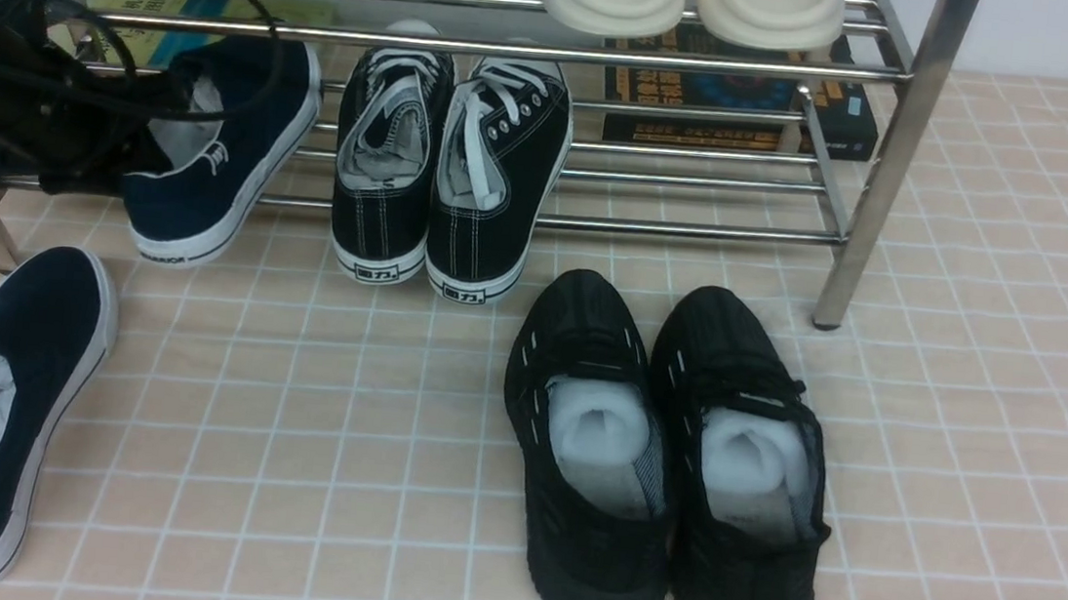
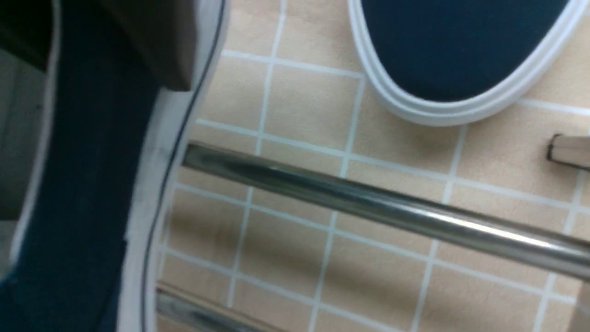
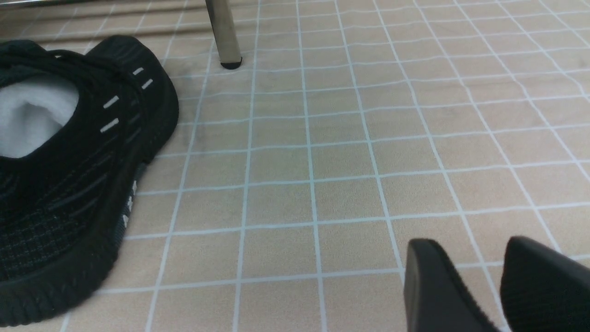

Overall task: Take the shoes off the shelf from the light coffee tablecloth by hand.
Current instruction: 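Set the held shoe down on the floor in front of the rack with the left gripper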

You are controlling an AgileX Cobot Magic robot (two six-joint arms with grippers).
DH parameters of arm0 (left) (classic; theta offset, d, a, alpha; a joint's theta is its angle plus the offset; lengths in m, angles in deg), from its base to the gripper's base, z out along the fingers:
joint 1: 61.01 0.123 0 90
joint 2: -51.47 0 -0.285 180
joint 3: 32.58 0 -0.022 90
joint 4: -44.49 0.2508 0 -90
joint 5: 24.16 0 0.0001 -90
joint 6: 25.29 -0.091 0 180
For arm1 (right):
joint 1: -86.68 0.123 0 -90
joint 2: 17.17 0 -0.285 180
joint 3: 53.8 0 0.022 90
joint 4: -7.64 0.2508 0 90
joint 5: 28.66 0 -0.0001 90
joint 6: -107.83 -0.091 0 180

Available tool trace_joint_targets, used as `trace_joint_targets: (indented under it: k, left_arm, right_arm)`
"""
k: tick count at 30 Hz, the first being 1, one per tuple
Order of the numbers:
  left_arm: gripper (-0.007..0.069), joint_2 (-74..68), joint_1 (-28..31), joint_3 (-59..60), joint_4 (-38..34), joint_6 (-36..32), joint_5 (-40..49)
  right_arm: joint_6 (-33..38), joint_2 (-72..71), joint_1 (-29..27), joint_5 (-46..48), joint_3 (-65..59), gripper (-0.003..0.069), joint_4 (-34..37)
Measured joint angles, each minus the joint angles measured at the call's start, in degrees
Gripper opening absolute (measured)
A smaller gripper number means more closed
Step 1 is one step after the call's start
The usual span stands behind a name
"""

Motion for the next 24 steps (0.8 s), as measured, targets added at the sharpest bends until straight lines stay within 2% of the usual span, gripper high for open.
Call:
trace_joint_targets:
  k: [1, 2, 4, 9, 12, 17, 24]
  left_arm:
    - [0.0124, 0.0, 0.0, 0.0, 0.1, 0.0, 0.1]
    - [0.007, 0.3, 0.1, 0.0, 0.8, 0.0, 0.7]
    - [0.0034, 1.6, 0.1, 0.0, 2.1, 1.1, 2.9]
    - [0.0027, 8.9, 0.1, 0.2, 8.4, 5.8, 12.4]
    - [0.0027, 15.5, 0.1, 0.6, 14.5, 11.1, 19.4]
    - [0.0027, 22.4, 0.1, 5.3, 22.4, 20.4, 21.3]
    - [0.0027, 27.4, -1.2, 18.4, 24.4, 25.3, 19.5]
  right_arm:
    - [0.0, 0.0, 0.0, 0.0, 0.0, 0.024, 0.0]
    - [0.0, 0.0, 0.0, 0.0, 0.0, 0.024, 0.0]
    - [0.0, 0.0, 0.0, 0.0, 0.0, 0.024, 0.0]
    - [0.0, 0.0, 0.0, 0.0, 0.0, 0.024, 0.0]
    - [0.0, 0.0, 0.0, 0.0, 0.0, 0.024, 0.0]
    - [0.0, 0.0, 0.0, 0.0, 0.0, 0.024, 0.0]
    - [0.0, 0.0, 0.0, 0.0, 0.0, 0.024, 0.0]
